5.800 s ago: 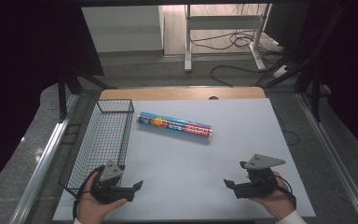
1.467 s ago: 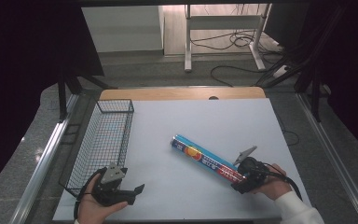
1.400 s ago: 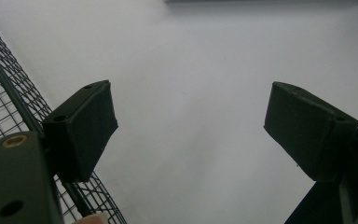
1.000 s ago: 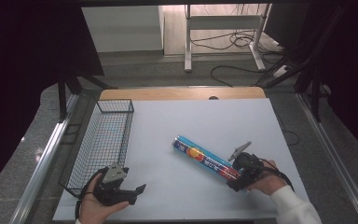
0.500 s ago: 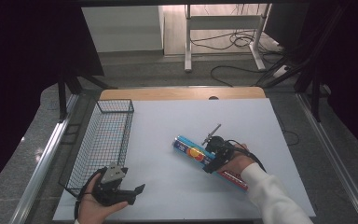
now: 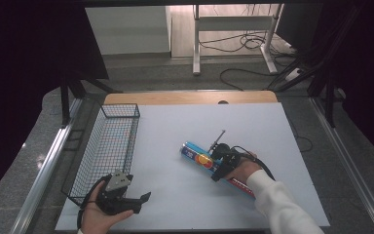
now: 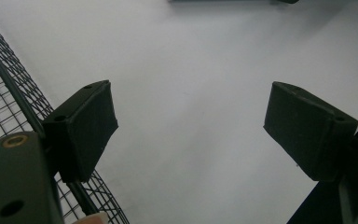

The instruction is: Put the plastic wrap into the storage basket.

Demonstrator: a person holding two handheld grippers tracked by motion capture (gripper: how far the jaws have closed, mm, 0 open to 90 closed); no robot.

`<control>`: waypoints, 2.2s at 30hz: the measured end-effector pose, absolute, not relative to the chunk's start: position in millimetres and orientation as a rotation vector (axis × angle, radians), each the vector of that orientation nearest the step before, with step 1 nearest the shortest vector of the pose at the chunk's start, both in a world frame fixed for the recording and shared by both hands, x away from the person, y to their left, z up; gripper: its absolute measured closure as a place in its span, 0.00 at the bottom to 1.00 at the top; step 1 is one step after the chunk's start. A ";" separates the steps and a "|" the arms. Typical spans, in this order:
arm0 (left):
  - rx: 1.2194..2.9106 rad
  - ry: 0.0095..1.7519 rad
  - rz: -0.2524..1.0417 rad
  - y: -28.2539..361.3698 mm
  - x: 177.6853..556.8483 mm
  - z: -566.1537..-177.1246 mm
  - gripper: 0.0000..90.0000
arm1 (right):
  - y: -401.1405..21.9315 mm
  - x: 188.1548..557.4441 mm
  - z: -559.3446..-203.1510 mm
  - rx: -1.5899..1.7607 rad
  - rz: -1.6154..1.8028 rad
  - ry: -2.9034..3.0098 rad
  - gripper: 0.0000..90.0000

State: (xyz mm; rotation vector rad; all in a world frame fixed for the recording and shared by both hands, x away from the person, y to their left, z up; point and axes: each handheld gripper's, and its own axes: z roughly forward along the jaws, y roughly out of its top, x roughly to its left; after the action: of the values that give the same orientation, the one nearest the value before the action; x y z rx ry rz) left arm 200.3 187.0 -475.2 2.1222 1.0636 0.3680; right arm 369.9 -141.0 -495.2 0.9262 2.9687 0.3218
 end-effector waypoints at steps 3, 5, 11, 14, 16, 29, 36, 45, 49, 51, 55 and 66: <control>2.120 1.062 0.369 187.3 200.4 -475.1 0.19 | -140.4 370.6 -494.9 0.914 0.311 2.971 0.36; 2.118 1.062 0.369 187.4 200.7 -475.2 0.19 | -139.5 370.9 -494.4 0.924 0.307 2.971 0.36; 2.118 1.061 0.369 187.5 201.1 -475.1 0.19 | -141.5 375.3 -485.7 1.017 0.377 2.973 0.36; 2.116 1.060 0.369 187.8 200.9 -474.8 0.19 | -145.4 377.3 -476.8 1.090 0.449 2.970 0.36; 2.115 1.059 0.370 187.7 200.7 -474.4 0.19 | -149.2 378.4 -471.0 1.121 0.498 2.958 0.36; 2.096 1.057 0.353 185.4 200.1 -472.3 0.19 | -160.2 370.7 -451.9 1.348 0.778 2.920 0.36; 2.065 1.058 0.322 183.4 201.3 -470.8 0.18 | -162.8 362.7 -448.7 1.431 0.983 2.904 0.36; 1.952 1.086 0.262 183.7 205.5 -463.4 0.18 | -163.7 348.2 -449.0 1.516 1.261 2.853 0.36; 1.920 1.099 0.242 185.4 207.8 -461.4 0.18 | -163.1 342.9 -449.8 1.552 1.335 2.834 0.36; 1.901 1.103 0.222 185.9 209.8 -460.7 0.18 | -161.7 339.9 -450.2 1.549 1.351 2.827 0.36; 1.876 1.113 0.228 184.3 213.0 -458.1 0.18 | -160.2 334.4 -452.4 1.575 1.418 2.802 0.36; 1.756 1.108 0.072 178.4 223.9 -454.2 0.16 | -153.0 327.0 -450.6 1.616 1.536 2.739 0.36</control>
State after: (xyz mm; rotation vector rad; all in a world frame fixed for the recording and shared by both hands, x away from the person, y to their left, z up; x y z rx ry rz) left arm 223.9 178.4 -454.2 1.7563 1.1085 0.0716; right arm 327.0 -153.0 -450.6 1.6164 2.7392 1.5360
